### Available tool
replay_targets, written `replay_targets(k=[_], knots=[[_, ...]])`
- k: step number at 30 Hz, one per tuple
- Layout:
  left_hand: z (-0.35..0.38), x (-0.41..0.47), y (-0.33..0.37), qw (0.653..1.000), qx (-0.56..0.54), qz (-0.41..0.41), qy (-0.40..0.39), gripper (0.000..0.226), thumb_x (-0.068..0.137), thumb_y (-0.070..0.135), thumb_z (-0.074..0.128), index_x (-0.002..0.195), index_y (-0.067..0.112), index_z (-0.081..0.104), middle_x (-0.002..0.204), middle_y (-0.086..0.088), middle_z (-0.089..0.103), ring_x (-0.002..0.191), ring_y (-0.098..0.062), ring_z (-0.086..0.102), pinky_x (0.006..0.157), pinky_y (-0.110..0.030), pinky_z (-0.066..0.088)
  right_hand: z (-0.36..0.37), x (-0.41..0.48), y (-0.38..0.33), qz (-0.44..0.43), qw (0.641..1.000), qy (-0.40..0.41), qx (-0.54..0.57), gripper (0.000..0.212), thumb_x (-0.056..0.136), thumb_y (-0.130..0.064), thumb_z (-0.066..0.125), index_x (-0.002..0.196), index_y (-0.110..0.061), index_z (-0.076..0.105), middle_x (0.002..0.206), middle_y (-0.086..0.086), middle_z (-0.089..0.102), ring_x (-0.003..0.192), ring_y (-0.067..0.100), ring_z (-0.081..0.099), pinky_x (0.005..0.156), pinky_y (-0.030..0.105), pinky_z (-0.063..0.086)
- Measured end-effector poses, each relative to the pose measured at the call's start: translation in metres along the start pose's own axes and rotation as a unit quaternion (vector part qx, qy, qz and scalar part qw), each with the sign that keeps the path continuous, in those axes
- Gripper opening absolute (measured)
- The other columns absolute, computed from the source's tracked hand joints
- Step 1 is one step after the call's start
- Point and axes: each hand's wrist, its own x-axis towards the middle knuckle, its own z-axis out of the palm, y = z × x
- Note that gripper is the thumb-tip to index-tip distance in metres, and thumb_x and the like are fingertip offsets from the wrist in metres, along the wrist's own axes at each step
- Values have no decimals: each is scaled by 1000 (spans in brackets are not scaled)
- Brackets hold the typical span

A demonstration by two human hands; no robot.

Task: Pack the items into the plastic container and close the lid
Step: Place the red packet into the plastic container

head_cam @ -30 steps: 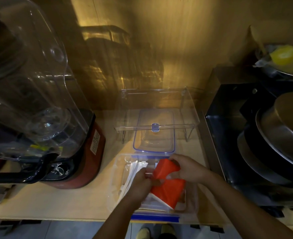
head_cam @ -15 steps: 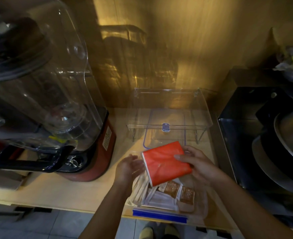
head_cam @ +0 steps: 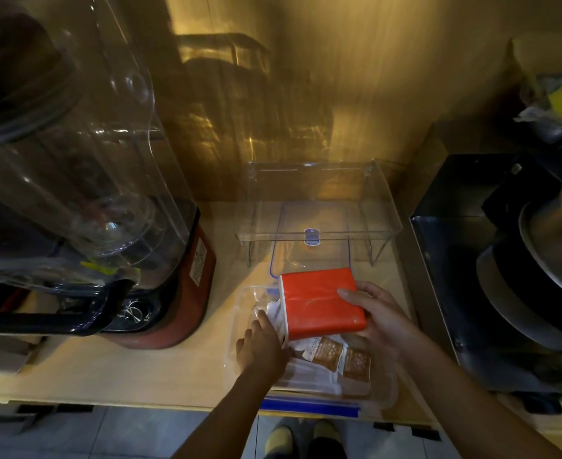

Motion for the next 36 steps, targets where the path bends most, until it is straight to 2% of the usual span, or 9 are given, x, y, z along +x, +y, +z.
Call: replay_targets(k=[4,7,13,16,20,24,29,33,36], knots=[[-4,4,1,998,-45,-39,-18,67,80,37,67,132,9,35,131,-12,50,120,-26,51,101,-39,43,1,-2,3,-3,1000,2,11,53,60,-27,77,108,-20,56,108,10,67,81,23,73,59,32,58],[-4,6,-1,996,-66,-41,-40,42,84,37,62,115,12,50,119,-10,57,110,-25,56,97,-39,47,2,-4,4,1,1000,-1,21,55,62,-28,76,112,-18,55,110,10,67,85,25,73,62,35,59],[-11,-4,-1,999,-47,12,4,25,90,21,52,114,13,48,116,-10,56,108,-26,56,94,-40,47,5,-7,0,-2,998,6,56,59,63,-26,76,116,-15,54,112,12,67,89,26,72,65,36,59],[-14,-16,-5,992,-31,122,1,29,89,10,50,116,18,50,115,-6,60,104,-22,60,94,-39,48,7,-6,-5,-10,996,29,88,59,65,-25,75,118,-11,53,114,13,66,97,29,68,69,38,58],[-13,-24,-3,966,21,247,-74,34,90,13,52,124,17,52,121,-6,60,109,-21,59,96,-36,46,9,-4,-12,-4,996,41,80,55,70,-30,70,118,-10,52,115,14,66,102,29,66,74,36,56],[-10,-23,4,956,50,261,-124,27,88,20,53,114,17,58,118,-8,62,107,-23,58,94,-37,46,10,-5,-14,20,999,17,44,37,79,-26,65,112,-10,59,99,10,75,92,24,71,75,33,54],[-7,-21,6,949,107,275,-113,34,87,33,52,118,18,54,122,-7,58,111,-24,54,97,-40,44,14,-5,-11,30,997,26,69,31,81,-17,67,108,-4,61,85,10,77,73,20,74,50,24,56],[-5,-20,4,929,85,306,-191,44,88,42,51,127,21,53,134,-6,52,120,-25,51,98,-39,44,17,-3,-8,-3,998,11,58,32,77,-15,68,105,0,63,85,9,76,77,18,73,57,21,55],[-7,-20,1,929,9,287,-234,37,91,34,50,125,20,54,133,-6,55,118,-23,54,98,-37,45,21,1,-4,-12,1000,5,19,37,68,-16,73,101,-1,65,89,10,75,80,18,73,62,23,56]])
